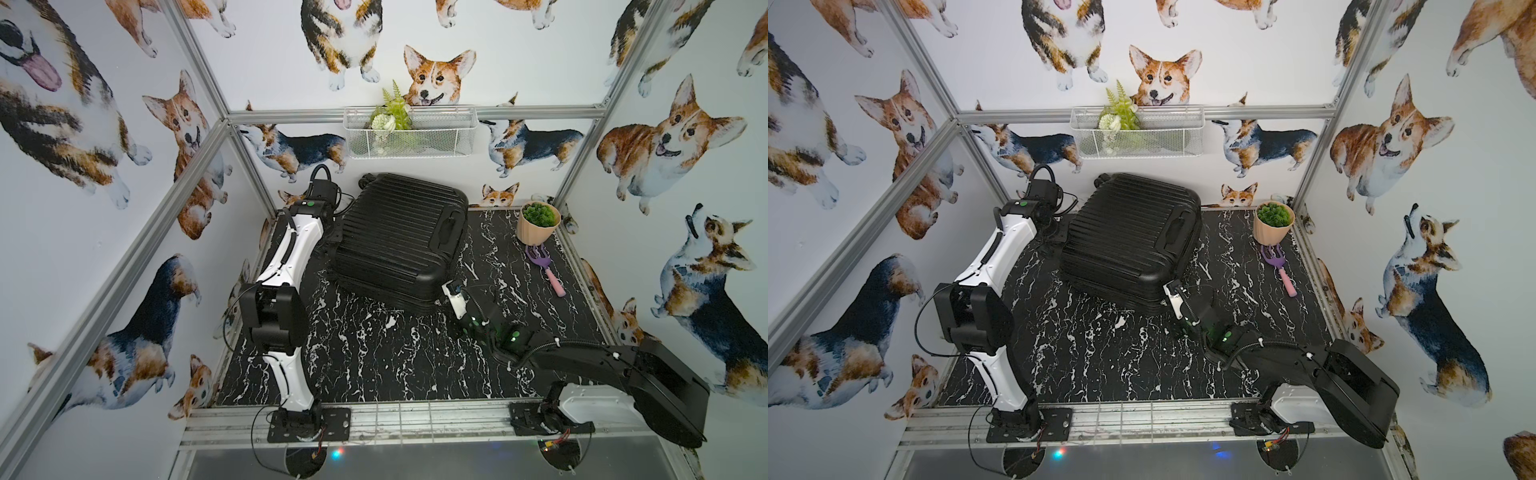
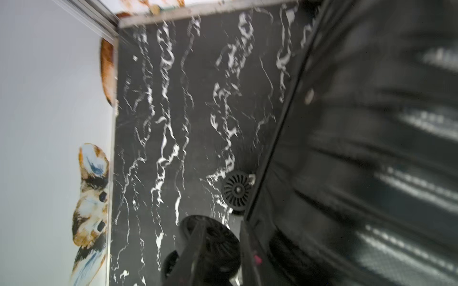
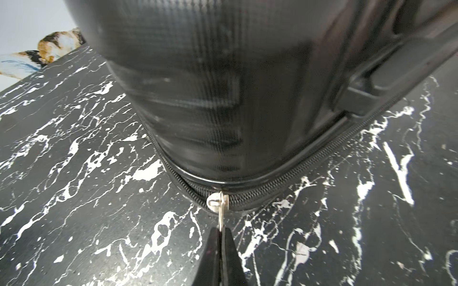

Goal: Close the suitcase zippers
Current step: Adjust the suitcase at the center of the board.

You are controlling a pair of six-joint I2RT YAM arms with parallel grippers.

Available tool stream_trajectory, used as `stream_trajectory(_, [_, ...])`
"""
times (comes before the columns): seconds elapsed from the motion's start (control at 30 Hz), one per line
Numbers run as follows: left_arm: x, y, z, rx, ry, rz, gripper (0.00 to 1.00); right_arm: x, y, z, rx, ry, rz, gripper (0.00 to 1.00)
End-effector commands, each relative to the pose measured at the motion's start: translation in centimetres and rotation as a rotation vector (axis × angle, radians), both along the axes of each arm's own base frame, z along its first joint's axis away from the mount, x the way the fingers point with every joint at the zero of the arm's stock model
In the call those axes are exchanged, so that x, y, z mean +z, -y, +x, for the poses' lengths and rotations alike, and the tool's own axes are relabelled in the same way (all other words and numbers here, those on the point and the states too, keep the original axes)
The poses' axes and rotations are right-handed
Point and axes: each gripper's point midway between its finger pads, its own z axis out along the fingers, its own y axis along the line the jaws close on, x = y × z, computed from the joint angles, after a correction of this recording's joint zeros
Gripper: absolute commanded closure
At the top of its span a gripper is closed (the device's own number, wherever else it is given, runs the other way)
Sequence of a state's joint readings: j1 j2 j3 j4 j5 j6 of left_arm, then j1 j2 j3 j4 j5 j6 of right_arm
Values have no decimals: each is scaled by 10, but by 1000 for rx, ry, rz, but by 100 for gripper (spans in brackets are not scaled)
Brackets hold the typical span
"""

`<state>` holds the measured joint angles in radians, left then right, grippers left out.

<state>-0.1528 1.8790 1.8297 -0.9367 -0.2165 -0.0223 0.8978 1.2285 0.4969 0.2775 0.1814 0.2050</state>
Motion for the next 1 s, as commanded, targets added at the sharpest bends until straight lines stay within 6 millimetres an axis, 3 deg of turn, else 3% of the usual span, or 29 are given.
stream_trajectory(0.0, [-18,23,-32,-119,-138,-45,72,11,9,12,-39,35,12,100])
stream_trajectory(0.4, [-32,72,-94,-311,-274,-162,71,7,56,34,-167,-3,-14,100])
stream_trajectory(0.6, [-30,98,-120,-387,-306,-249,72,2,76,46,-242,-16,-33,100])
stream_trajectory(0.83, [-19,104,-135,-441,-314,-285,71,-1,99,58,-351,-29,-40,100])
stream_trajectory(0.87, [-8,102,-136,-446,-275,-276,70,-1,101,59,-357,-30,-42,100])
stream_trajectory(0.97, [-1,89,-125,-418,-222,-222,66,-2,103,61,-358,-28,-42,100])
